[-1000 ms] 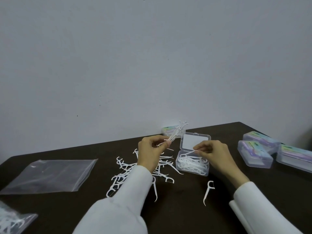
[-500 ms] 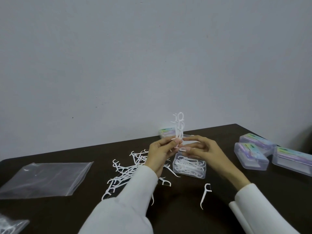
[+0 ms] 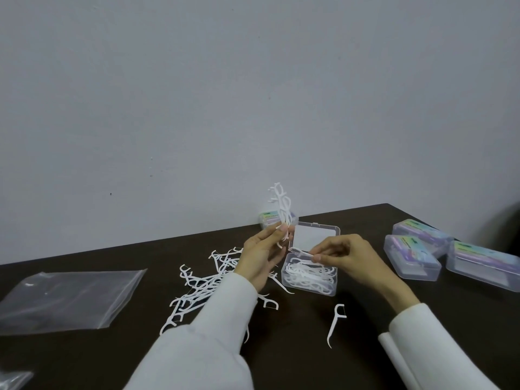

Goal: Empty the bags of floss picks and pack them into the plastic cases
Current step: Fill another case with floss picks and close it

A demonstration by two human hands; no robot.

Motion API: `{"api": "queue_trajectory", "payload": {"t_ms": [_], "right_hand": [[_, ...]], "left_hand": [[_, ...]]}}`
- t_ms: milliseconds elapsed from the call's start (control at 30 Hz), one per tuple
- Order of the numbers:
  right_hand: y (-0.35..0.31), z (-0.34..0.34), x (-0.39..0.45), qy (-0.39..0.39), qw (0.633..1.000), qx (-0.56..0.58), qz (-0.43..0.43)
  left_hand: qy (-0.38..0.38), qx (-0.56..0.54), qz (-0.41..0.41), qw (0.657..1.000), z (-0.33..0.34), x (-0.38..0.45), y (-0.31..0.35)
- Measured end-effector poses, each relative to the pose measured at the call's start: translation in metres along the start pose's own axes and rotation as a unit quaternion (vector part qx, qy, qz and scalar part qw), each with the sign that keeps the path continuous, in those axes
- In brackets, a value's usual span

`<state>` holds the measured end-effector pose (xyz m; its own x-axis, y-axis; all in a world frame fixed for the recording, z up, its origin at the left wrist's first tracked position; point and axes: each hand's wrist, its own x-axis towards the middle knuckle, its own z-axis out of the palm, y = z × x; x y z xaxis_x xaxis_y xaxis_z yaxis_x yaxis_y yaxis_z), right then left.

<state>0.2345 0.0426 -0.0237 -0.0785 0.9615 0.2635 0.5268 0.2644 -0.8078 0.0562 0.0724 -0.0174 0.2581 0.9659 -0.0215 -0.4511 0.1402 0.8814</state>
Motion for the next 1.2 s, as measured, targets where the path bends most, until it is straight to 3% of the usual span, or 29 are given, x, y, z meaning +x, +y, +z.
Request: {"api": "queue_trajectory", "payload": {"t_ms": [167,300,433,567,833,933,1033,1200], "right_hand": [[0.010,0.000,0.001,0.061,0.992,-0.111,-0.005],[0.016,0.005,0.003,0.061,0.987,-0.145,-0.011],[0.012,0.005,0.004,0.114,0.988,-0.098,-0.025],[0.012,0.003,0.003,0.111,0.991,-0.073,-0.002],[0.017,0.003,0.002,0.074,0.986,-0.147,0.006],[0.017,0.002,0.002,0.051,0.985,-0.165,-0.001],[0.018,0.003,0.002,0.041,0.981,-0.189,0.000],[0.017,0.007,0.002,0.020,0.965,-0.261,-0.004]], "left_hand": [[0.019,0.106,0.051,0.993,-0.001,0.001,0.000],[0.028,0.271,0.105,0.957,-0.007,0.004,-0.003],[0.013,0.437,0.140,0.888,-0.013,0.008,-0.006],[-0.003,0.579,0.166,0.799,-0.019,0.009,-0.008],[-0.008,0.737,0.236,0.633,-0.012,0.004,-0.007],[-0.002,0.766,0.251,0.592,-0.010,0.002,-0.008],[-0.002,0.776,0.247,0.581,-0.008,0.002,-0.007],[-0.013,0.748,0.222,0.626,-0.009,0.004,-0.005]]}}
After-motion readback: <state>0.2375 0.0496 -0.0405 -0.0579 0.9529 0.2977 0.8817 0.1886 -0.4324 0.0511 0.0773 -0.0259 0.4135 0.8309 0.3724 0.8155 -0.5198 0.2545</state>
